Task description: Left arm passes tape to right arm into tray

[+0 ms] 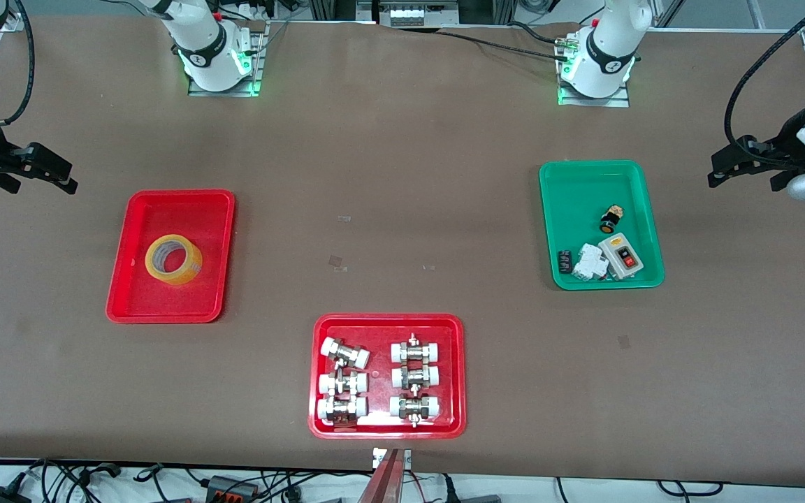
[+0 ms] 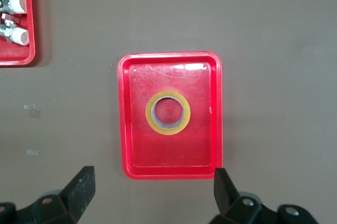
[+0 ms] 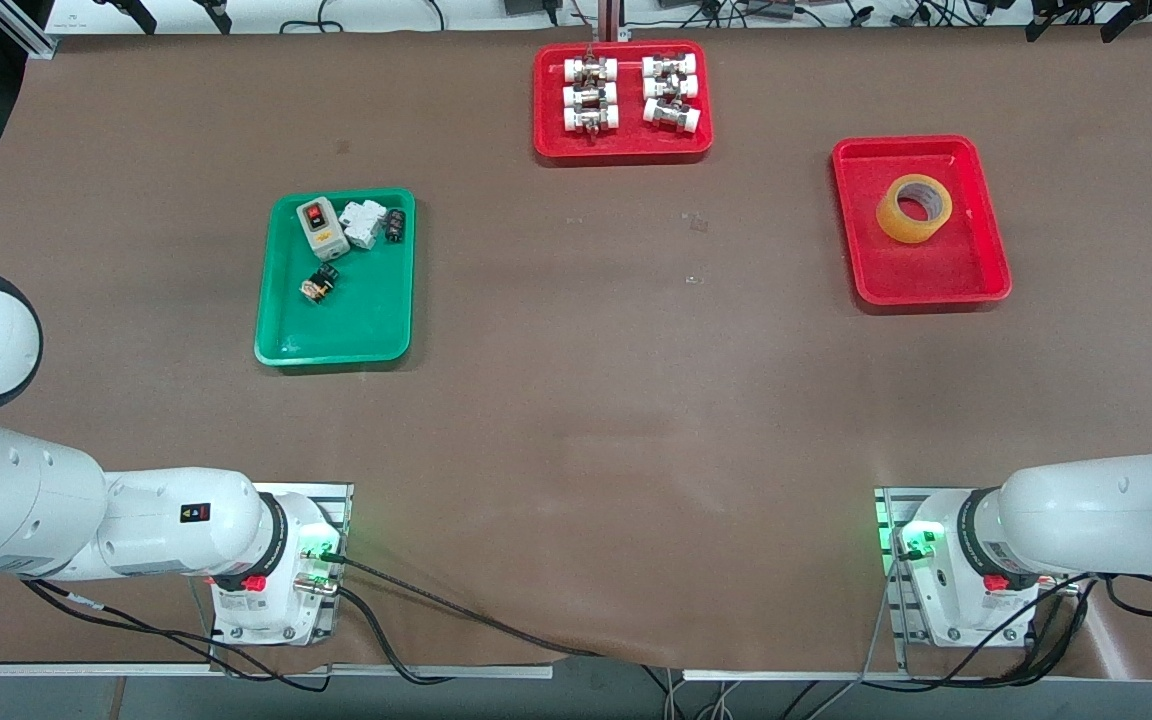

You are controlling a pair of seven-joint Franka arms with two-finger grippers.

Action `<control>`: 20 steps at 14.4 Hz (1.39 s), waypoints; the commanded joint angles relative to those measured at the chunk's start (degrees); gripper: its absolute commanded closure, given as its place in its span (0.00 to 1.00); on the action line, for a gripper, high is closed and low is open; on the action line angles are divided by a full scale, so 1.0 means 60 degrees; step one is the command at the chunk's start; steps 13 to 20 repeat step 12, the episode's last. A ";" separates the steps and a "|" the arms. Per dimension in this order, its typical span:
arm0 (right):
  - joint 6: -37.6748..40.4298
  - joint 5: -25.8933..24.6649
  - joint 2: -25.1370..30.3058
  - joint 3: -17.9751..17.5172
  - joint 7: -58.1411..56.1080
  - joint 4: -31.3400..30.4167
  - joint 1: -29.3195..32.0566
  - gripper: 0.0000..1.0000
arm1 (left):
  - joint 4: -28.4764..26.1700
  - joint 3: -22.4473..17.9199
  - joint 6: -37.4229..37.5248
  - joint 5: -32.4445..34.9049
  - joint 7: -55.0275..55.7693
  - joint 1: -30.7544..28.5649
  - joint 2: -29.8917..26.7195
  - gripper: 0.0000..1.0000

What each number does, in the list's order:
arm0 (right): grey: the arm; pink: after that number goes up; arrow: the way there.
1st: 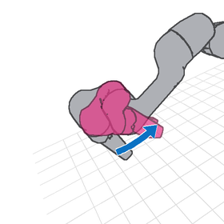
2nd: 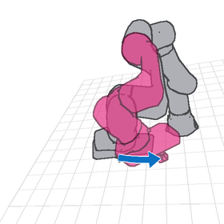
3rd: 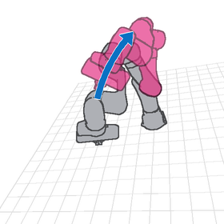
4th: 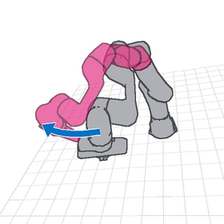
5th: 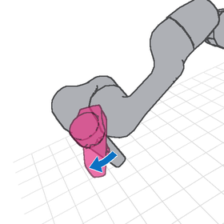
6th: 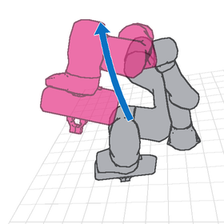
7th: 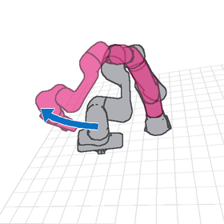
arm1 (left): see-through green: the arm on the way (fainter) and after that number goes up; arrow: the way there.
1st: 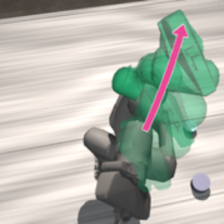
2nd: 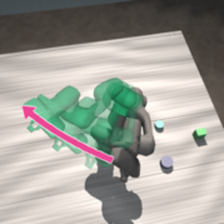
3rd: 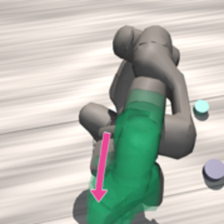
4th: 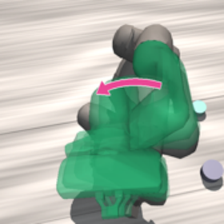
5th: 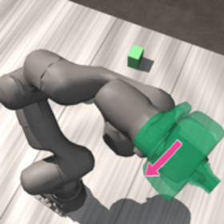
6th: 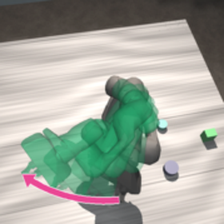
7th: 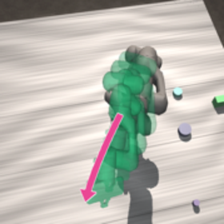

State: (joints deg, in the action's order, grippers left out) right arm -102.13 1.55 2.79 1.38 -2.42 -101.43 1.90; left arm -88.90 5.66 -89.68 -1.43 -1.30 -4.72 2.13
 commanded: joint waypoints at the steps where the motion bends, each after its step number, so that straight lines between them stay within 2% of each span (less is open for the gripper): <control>1: 0.0322 0.0065 0.0179 0.0136 -0.0094 -0.0014 -0.0112 0.00 | 0.0241 0.0067 0.0137 -0.0039 -0.0150 -0.0063 0.0100 0.00; 20: 0.0440 -0.0082 0.0326 0.0121 -0.0021 -0.0028 -0.0141 0.00 | 0.0241 0.0067 0.0137 -0.0039 -0.0150 -0.0048 0.0100 0.00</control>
